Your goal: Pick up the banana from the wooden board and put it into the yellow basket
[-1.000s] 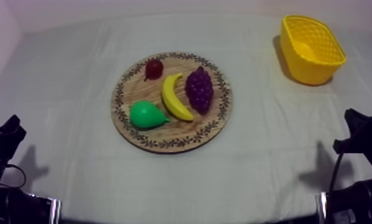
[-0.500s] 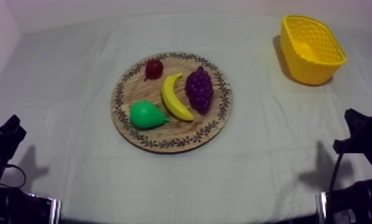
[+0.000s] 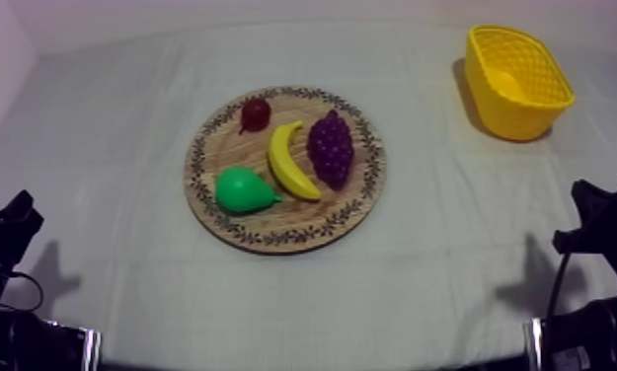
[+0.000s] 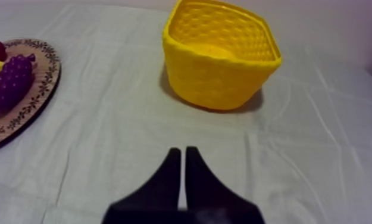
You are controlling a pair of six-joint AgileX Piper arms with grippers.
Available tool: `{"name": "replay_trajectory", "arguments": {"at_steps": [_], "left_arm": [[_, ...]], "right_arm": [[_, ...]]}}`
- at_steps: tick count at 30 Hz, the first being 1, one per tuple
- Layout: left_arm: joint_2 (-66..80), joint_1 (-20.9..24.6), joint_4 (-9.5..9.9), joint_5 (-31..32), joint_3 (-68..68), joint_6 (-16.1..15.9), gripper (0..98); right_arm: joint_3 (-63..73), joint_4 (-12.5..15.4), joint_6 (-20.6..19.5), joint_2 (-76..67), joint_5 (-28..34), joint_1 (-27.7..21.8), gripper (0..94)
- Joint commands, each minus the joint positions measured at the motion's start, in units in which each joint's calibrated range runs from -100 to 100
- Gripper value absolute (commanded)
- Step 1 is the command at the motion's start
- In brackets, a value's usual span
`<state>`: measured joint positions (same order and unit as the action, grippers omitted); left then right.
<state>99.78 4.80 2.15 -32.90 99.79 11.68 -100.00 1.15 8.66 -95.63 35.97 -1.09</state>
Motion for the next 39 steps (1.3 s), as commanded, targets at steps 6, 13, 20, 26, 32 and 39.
{"name": "replay_trajectory", "arguments": {"at_steps": [6, 13, 20, 26, 32, 39], "left_arm": [[0.05, 0.01, 0.03, 0.0, -0.01, 0.02, 0.1], [0.05, 0.01, 0.03, 0.0, -0.01, 0.02, 0.1], [0.05, 0.01, 0.03, 0.0, -0.01, 0.02, 0.1], [0.05, 0.01, 0.03, 0.0, -0.01, 0.02, 0.1], [0.05, 0.01, 0.03, 0.0, -0.01, 0.01, 0.1], [0.05, 0.01, 0.03, 0.0, -0.01, 0.01, 0.1]], "right_arm": [[0.06, 0.07, -0.44, -0.04, 1.4, 0.09, 0.6], [3.22, 0.84, 1.68, 3.52, 4.02, 1.21, 0.6], [15.04, 1.39, 1.75, 15.14, 6.39, 4.09, 0.6], [28.12, 0.58, 1.02, 25.71, 9.32, 7.75, 0.6], [42.79, -1.85, -1.57, 35.99, 13.83, 12.28, 0.6], [57.5, -5.07, -5.64, 46.23, 19.93, 18.43, 0.6]]}}
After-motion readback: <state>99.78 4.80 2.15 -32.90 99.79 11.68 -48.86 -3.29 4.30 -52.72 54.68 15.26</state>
